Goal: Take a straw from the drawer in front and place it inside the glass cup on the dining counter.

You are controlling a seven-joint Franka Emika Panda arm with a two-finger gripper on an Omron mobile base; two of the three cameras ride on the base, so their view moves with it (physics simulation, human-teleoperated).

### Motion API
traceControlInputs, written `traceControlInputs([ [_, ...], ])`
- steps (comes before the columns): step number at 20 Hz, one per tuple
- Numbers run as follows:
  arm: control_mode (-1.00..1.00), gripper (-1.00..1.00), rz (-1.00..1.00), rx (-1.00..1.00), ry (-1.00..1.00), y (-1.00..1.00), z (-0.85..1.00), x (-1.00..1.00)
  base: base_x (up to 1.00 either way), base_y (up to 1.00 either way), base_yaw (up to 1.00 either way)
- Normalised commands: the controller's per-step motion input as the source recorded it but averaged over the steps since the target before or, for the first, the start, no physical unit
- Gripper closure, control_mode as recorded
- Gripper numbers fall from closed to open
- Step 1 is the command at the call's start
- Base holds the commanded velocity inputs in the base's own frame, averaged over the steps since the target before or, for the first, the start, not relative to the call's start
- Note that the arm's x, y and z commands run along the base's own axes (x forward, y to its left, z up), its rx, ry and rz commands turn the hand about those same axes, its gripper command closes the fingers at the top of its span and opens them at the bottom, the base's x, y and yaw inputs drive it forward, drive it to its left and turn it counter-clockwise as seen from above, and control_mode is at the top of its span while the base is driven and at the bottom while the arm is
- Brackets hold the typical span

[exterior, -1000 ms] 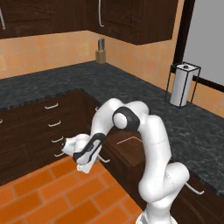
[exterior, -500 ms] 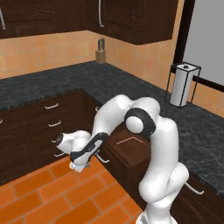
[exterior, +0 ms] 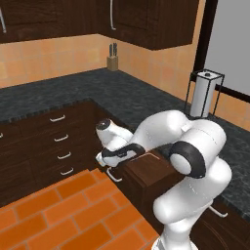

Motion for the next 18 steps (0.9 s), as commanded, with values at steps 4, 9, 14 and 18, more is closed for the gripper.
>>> traceControlInputs([
  [4, -1.0, -1.0, -0.03, 0.13, 0.08, -0.57, 0.34, 0.6, 0.0, 0.0, 0.0],
  [9, -1.0, -1.0, -0.02, 0.01, 0.09, -0.31, -0.24, 0.51, 0.0, 0.0, 0.0],
  [14, -1.0, -1.0, -0.01, 0.03, 0.06, -0.32, -0.48, 0.4, 0.0, 0.0, 0.0],
  [18, -1.0, -1.0, -0.01, 0.04, 0.08, -0.33, -0.59, 0.42, 0.0, 0.0, 0.0],
])
